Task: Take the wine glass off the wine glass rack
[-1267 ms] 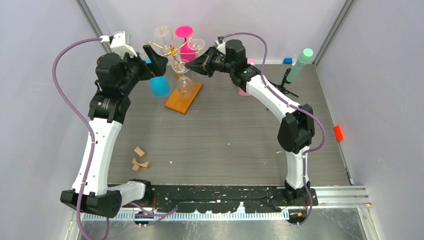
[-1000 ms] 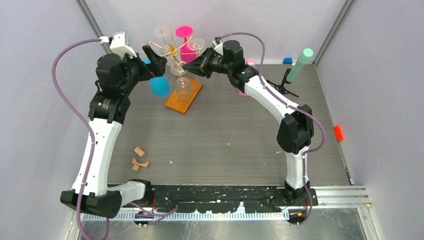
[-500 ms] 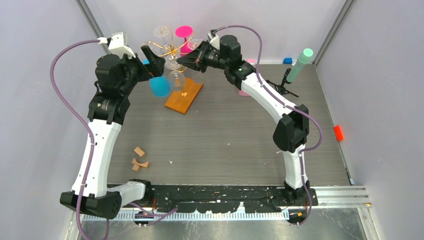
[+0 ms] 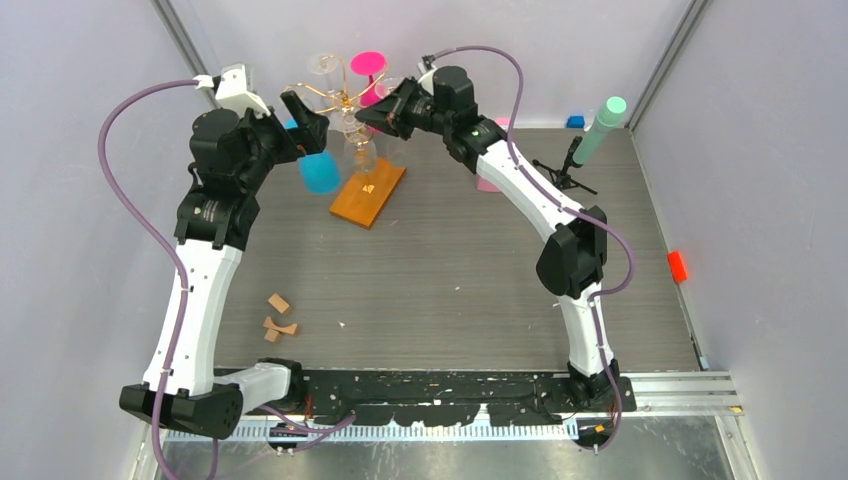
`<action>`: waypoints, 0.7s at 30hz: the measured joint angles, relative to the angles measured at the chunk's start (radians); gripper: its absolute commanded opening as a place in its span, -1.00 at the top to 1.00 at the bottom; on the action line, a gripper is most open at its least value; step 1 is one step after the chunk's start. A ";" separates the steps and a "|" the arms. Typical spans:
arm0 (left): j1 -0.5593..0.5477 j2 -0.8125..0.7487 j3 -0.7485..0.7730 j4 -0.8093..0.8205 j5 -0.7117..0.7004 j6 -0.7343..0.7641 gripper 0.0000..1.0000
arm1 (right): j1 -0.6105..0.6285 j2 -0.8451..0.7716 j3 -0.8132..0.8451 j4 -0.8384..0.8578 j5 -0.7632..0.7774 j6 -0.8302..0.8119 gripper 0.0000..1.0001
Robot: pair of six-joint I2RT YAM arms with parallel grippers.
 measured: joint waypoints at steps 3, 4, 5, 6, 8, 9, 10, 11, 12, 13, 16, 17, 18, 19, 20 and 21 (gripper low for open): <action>-0.002 0.000 0.000 0.000 0.000 0.002 -0.96 | -0.002 0.007 0.054 -0.061 0.031 -0.023 0.99; -0.002 0.000 0.000 0.000 0.000 0.003 -0.96 | -0.005 0.007 0.067 -0.077 0.038 -0.027 0.99; -0.003 0.000 0.000 0.000 0.000 0.005 -0.96 | -0.009 0.007 0.079 -0.093 0.045 -0.030 0.99; -0.005 0.000 0.000 0.000 0.000 0.006 -0.96 | -0.010 0.007 0.087 -0.103 0.050 -0.031 0.99; -0.008 0.000 0.000 0.000 0.000 0.014 -0.96 | -0.014 0.006 0.092 -0.121 0.058 -0.029 0.99; -0.009 0.000 0.000 0.000 0.000 0.019 -0.96 | -0.015 0.006 0.092 -0.128 0.061 -0.028 0.99; -0.009 0.000 0.000 0.000 0.001 0.022 -0.96 | -0.017 0.006 0.091 -0.139 0.064 -0.028 0.99; -0.011 0.000 0.000 0.000 0.001 0.022 -0.96 | -0.020 0.006 0.090 -0.149 0.068 -0.028 0.99; -0.012 0.000 0.000 0.000 0.001 0.023 -0.96 | -0.023 0.006 0.089 -0.158 0.072 -0.026 0.99; -0.013 0.000 0.000 0.000 0.001 0.023 -0.96 | -0.028 0.005 0.086 -0.163 0.074 -0.023 0.99; -0.016 0.000 0.000 0.000 0.003 0.023 -0.96 | -0.042 -0.003 0.069 -0.172 0.079 -0.006 0.99; -0.016 0.000 0.000 0.000 0.005 0.023 -0.96 | -0.046 -0.008 0.060 -0.173 0.079 -0.001 0.99; -0.018 0.000 0.000 0.000 0.005 0.023 -0.96 | -0.050 -0.017 0.047 -0.174 0.079 0.007 0.99; -0.019 0.000 0.000 0.000 0.008 0.022 -0.96 | -0.054 -0.026 0.034 -0.174 0.080 0.016 0.99; -0.020 0.000 0.000 0.001 0.012 0.022 -0.96 | -0.057 -0.035 0.021 -0.174 0.079 0.023 0.99; -0.021 0.000 -0.002 0.002 0.016 0.022 -0.96 | -0.061 -0.046 0.008 -0.172 0.079 0.032 0.99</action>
